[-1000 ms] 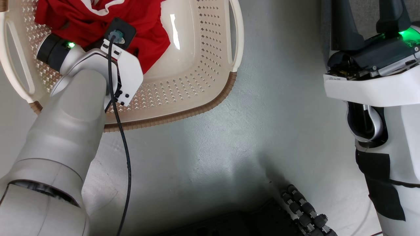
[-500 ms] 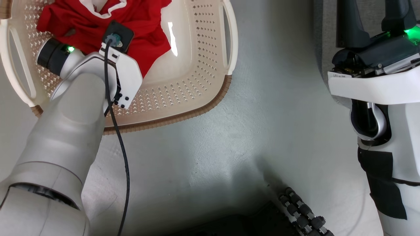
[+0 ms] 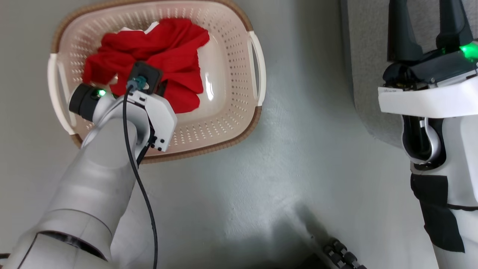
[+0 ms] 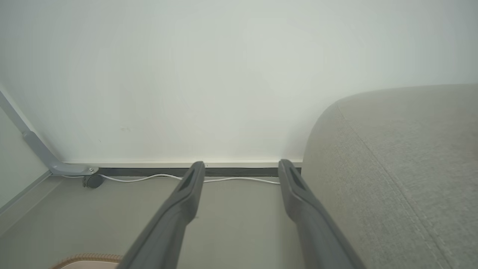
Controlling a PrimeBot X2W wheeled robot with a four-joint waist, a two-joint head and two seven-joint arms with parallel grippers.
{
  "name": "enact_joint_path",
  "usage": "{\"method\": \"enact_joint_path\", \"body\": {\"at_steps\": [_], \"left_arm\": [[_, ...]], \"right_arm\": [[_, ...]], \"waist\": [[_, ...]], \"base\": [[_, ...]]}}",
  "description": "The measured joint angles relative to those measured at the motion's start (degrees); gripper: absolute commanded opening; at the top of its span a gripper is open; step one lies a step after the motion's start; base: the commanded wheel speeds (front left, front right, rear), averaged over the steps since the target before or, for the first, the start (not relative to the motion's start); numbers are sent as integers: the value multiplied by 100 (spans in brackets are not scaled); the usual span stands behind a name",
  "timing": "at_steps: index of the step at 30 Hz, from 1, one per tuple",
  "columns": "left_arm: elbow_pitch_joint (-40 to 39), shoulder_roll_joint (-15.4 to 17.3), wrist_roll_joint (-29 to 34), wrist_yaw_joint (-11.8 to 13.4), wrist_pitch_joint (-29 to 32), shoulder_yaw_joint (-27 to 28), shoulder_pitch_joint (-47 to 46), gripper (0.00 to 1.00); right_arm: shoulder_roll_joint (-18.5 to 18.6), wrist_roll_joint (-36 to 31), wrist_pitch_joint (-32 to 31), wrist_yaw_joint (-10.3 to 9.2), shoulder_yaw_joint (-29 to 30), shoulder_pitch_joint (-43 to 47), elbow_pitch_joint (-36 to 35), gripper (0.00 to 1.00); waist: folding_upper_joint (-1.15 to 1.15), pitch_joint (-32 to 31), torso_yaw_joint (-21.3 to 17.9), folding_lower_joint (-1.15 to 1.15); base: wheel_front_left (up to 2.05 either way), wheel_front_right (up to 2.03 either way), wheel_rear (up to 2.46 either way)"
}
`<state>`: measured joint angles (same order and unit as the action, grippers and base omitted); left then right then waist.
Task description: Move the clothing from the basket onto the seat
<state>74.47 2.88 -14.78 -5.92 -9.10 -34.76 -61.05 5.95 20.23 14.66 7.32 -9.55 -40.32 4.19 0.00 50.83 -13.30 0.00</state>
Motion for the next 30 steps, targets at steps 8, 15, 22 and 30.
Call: {"method": "enact_joint_path", "body": {"at_steps": [8, 15, 22, 30], "left_arm": [[-5, -49, -269, -7, -349, 58, 331, 0], [-245, -78, -548, -13, -510, 160, 740, 0], [-1095, -109, -678, -10, -530, 374, 1157, 0], [-2189, -108, -645, -7, -530, 803, 1981, 0]], "right_arm": [[46, -1, 0, 0, -23, 228, 199, 100], [73, -1, 0, 0, -37, 473, 389, 100], [229, -1, 0, 0, -68, 811, 617, 100], [326, -3, -1, 0, -138, 1322, 886, 100]], "waist": [[0, -684, 133, 0], [0, -1295, 258, 0], [0, -1908, 451, 0], [0, -2704, 767, 0]], "base": [[0, 0, 0], [0, 0, 0], [0, 0, 0], [0, 0, 0]]}}
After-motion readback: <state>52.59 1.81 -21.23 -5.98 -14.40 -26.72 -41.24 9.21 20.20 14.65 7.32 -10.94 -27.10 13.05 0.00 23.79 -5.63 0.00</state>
